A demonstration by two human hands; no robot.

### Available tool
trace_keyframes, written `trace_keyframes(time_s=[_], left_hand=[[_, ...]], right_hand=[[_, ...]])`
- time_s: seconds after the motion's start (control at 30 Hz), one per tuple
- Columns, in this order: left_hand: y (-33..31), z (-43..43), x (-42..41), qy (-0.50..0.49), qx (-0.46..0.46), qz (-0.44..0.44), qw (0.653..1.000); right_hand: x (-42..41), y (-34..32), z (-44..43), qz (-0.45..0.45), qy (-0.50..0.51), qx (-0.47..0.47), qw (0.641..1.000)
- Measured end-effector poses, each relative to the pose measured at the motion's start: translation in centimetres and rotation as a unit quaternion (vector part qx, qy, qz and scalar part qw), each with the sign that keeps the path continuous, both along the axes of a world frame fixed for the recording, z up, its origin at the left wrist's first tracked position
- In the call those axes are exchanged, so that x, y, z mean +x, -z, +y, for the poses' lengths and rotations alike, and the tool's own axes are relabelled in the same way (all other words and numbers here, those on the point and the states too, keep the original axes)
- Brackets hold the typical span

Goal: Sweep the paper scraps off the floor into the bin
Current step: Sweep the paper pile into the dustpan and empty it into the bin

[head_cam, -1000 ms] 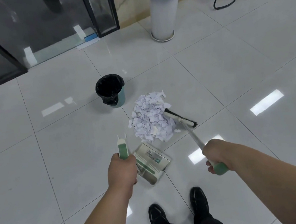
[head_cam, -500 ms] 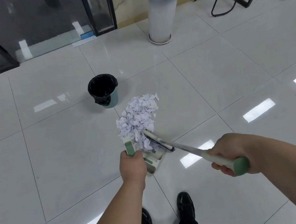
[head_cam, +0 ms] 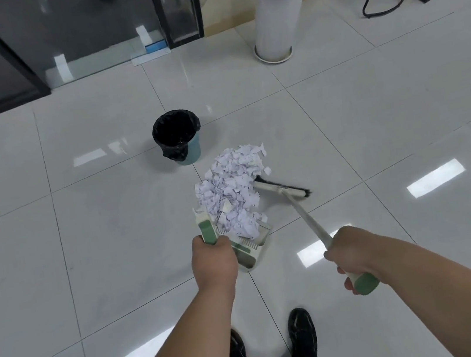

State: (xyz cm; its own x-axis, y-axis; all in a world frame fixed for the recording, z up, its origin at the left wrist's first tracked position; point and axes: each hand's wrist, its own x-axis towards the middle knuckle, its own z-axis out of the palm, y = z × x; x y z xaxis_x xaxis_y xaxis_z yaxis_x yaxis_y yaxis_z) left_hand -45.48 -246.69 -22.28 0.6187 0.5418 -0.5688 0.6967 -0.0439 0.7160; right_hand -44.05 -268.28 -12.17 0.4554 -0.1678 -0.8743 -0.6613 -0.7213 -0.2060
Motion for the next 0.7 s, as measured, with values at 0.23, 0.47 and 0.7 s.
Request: trace_keyframes(time_s=[0.23,0.47,0.7], left_hand=[[-0.6,-0.2,1.3,0.032,0.004,0.029,0.999],[-2.1,-0.1,1.0,0.018,-0.033,0.053,0.998],[-4.7,-1.0,-0.6,0.023,-0.056,0.009,0.998]], right_hand=[[-1.0,-3.7,-0.2,0.071,-0.043,0.015,0.996],[0.5,-9.2,-3.5,0.063,0.049,0.027,0.996],[1.4,-11.3,-4.6,0.020,0.143,0.083,0.986]])
